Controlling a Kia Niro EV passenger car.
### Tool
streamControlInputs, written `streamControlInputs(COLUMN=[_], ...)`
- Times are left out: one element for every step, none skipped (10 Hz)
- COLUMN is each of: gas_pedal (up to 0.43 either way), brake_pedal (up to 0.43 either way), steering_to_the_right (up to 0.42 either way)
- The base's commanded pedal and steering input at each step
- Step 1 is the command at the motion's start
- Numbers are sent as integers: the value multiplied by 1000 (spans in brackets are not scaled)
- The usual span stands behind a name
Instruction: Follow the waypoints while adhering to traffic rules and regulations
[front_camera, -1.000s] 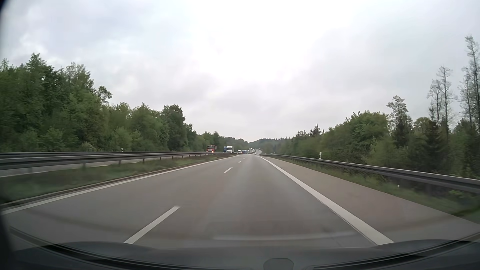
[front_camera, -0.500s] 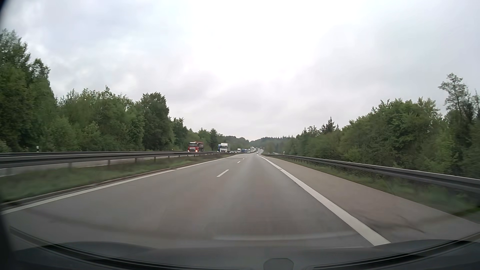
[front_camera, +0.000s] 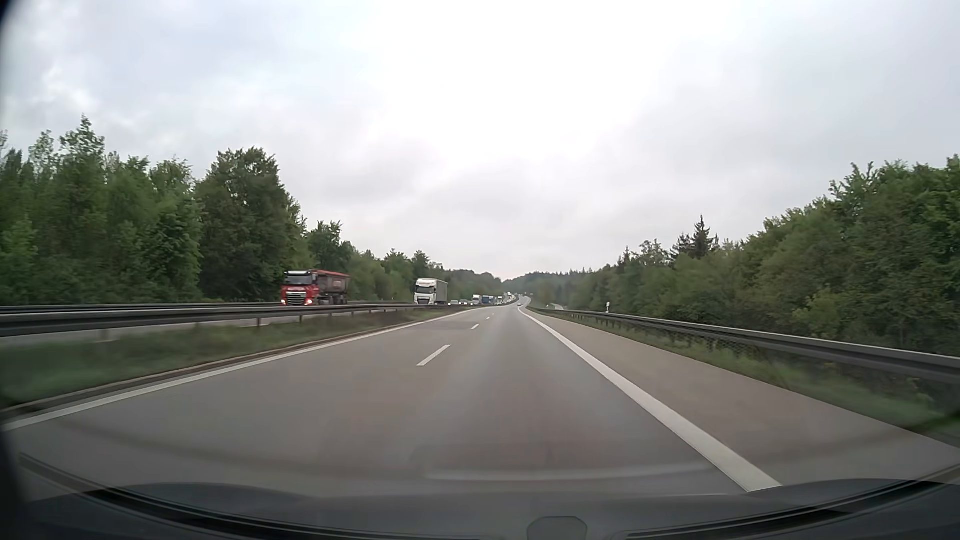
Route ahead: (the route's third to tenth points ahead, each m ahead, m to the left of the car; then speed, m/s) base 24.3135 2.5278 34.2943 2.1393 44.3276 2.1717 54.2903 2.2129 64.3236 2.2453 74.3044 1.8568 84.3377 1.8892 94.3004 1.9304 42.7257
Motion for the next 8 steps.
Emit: streamControlInputs(gas_pedal=[539,539,539,539,539,539,520,520], brake_pedal=[0,0,0,0,0,0,0,0], steering_to_the_right=[-3,-3,-3,-1,-1,-1,-1,-1])
